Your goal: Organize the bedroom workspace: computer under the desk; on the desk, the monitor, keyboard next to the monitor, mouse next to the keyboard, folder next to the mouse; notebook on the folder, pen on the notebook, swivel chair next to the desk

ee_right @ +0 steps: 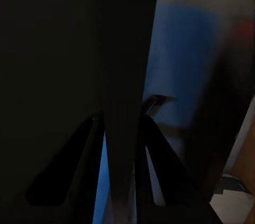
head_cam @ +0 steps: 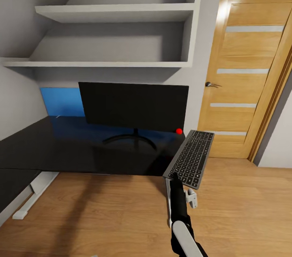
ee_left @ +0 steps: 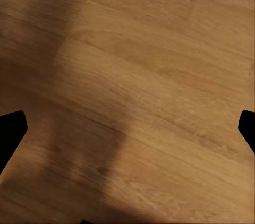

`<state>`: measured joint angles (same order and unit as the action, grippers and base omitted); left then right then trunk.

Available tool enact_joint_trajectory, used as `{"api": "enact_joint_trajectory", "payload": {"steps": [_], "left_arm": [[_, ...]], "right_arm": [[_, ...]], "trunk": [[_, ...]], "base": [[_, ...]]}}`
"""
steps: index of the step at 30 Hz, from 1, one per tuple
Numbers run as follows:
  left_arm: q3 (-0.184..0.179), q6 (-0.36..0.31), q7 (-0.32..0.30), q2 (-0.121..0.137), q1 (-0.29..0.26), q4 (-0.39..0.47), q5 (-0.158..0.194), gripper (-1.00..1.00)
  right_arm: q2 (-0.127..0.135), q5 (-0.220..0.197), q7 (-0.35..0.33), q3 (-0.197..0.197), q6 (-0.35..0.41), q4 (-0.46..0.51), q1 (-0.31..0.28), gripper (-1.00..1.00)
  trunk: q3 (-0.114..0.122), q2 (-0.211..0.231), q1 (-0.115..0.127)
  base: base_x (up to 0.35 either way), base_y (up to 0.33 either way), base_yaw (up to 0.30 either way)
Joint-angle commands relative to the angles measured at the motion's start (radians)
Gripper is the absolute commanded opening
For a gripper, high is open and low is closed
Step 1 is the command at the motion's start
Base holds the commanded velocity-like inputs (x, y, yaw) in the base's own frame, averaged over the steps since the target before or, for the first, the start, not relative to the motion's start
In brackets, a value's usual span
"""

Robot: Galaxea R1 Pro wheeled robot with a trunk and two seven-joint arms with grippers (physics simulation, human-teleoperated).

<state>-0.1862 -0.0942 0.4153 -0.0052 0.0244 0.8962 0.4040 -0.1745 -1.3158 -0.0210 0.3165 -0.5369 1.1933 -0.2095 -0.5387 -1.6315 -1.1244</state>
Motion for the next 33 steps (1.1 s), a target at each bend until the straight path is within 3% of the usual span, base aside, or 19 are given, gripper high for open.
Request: {"api": "enact_joint_trajectory", "payload": {"steps": [1,11,22,29,33], "left_arm": [[-0.002,-0.005,0.007,0.001,0.0,0.003,0.005,1.0],[0.002,-0.004,0.007,0.0,0.0,0.009,0.006,1.0],[0.002,-0.004,0.008,-0.001,0.0,0.009,0.007,1.0],[0.002,-0.004,0.008,-0.001,0.0,0.009,0.007,1.0],[0.002,-0.004,0.008,-0.002,0.0,0.009,0.007,1.0]], "right_arm": [[0.0,-0.009,-0.007,0.002,-0.005,0.0,-0.001,-1.0],[0.0,-0.008,-0.007,0.001,-0.005,0.0,-0.001,-1.0],[0.0,-0.01,-0.007,0.003,-0.005,0.0,-0.001,-1.0],[0.0,-0.012,-0.007,0.004,-0.01,0.0,-0.001,-1.0],[0.0,-0.013,-0.004,0.004,-0.012,0.0,-0.001,-1.0]], "trunk": [[-0.001,0.0,0.0],[-0.001,0.0,0.0],[-0.035,-0.077,-0.042],[-0.035,-0.077,-0.042],[-0.048,-0.105,-0.058]], "base": [[0.124,0.0,0.0],[0.023,0.0,0.0],[0.0,0.0,0.0],[0.0,0.0,0.0],[0.0,0.0,0.0]]}}
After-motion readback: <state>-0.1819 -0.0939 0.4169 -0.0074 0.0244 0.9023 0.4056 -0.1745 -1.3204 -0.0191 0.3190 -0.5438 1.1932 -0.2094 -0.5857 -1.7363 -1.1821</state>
